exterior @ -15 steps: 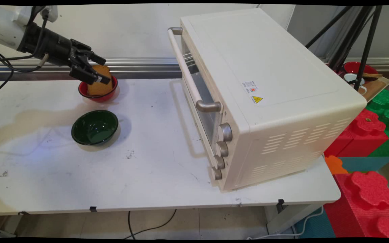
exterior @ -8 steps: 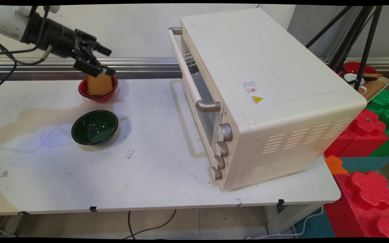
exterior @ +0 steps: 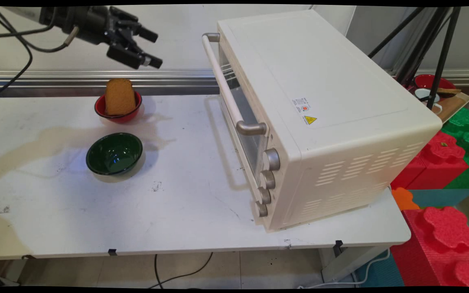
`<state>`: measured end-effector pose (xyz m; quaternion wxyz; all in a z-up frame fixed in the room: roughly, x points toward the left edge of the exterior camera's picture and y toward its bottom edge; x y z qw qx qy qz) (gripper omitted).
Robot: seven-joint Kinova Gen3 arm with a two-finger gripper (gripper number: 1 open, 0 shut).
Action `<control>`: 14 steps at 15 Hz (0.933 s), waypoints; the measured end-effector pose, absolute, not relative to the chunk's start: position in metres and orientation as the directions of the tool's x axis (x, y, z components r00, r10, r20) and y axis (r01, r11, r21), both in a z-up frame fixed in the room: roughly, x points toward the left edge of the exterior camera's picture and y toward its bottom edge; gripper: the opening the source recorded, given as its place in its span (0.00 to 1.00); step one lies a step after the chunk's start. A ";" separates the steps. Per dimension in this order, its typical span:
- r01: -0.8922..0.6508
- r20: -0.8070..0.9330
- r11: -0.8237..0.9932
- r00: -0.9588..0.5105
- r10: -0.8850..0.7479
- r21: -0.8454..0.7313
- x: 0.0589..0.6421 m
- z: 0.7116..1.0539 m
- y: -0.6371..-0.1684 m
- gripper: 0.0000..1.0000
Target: Open the oven
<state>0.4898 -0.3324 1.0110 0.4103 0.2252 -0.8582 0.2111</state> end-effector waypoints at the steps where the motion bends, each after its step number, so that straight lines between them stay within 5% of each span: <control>1: -0.554 0.808 0.815 -0.552 -0.205 -0.172 0.480 1.018 -0.337 1.00; 14: -0.521 0.838 0.850 -0.497 -0.226 -0.080 0.398 1.043 -0.364 1.00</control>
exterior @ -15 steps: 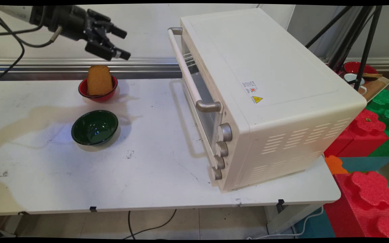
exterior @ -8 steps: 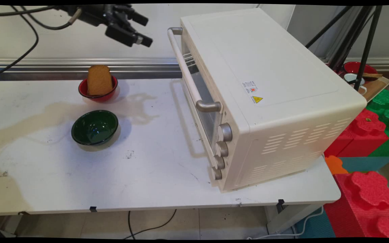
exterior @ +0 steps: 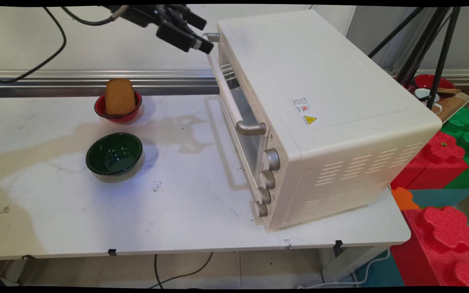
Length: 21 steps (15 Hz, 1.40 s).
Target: Open the oven
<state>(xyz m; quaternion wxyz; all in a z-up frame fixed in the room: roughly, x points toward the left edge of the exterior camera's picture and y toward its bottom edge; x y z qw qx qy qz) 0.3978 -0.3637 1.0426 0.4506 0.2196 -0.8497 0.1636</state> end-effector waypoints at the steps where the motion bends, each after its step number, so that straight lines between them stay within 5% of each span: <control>1: -0.519 0.837 0.851 -0.496 -0.229 -0.075 0.394 1.043 -0.364 1.00; 14: -0.521 0.809 0.853 -0.512 -0.290 -0.024 0.365 1.035 -0.362 1.00; 15: -0.523 0.806 0.852 -0.513 -0.294 -0.022 0.364 1.034 -0.362 0.00; 21: -0.528 0.793 0.849 -0.523 -0.312 -0.014 0.361 1.029 -0.361 0.00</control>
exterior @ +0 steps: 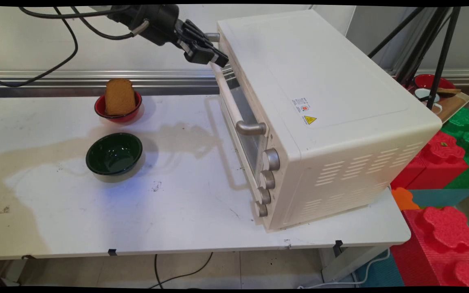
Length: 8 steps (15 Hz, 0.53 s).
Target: Open the oven
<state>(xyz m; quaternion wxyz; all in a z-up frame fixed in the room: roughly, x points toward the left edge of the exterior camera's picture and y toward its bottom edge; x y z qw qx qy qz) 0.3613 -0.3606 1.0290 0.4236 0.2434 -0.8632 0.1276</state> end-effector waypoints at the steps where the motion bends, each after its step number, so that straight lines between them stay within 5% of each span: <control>1: -0.529 0.791 0.849 -0.524 -0.315 -0.013 0.361 1.028 -0.361 0.00; 8: -0.527 0.783 0.850 -0.534 -0.319 -0.013 0.355 1.021 -0.366 0.00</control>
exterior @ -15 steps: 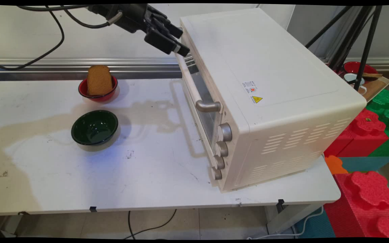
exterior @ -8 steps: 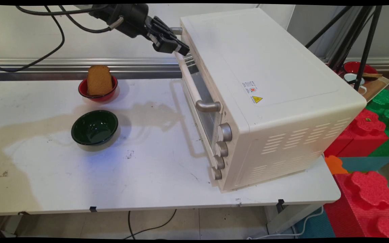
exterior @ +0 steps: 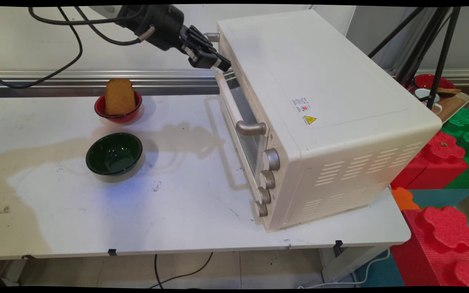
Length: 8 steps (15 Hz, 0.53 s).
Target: Open the oven
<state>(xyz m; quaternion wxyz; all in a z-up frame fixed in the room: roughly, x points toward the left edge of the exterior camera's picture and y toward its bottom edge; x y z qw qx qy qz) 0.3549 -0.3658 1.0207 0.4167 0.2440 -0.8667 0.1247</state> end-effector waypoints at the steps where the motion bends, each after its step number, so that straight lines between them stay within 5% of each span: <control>1: -0.528 0.782 0.849 -0.535 -0.319 -0.014 0.354 1.019 -0.367 0.00; 8: -0.536 0.780 0.844 -0.532 -0.330 -0.008 0.343 1.010 -0.379 0.00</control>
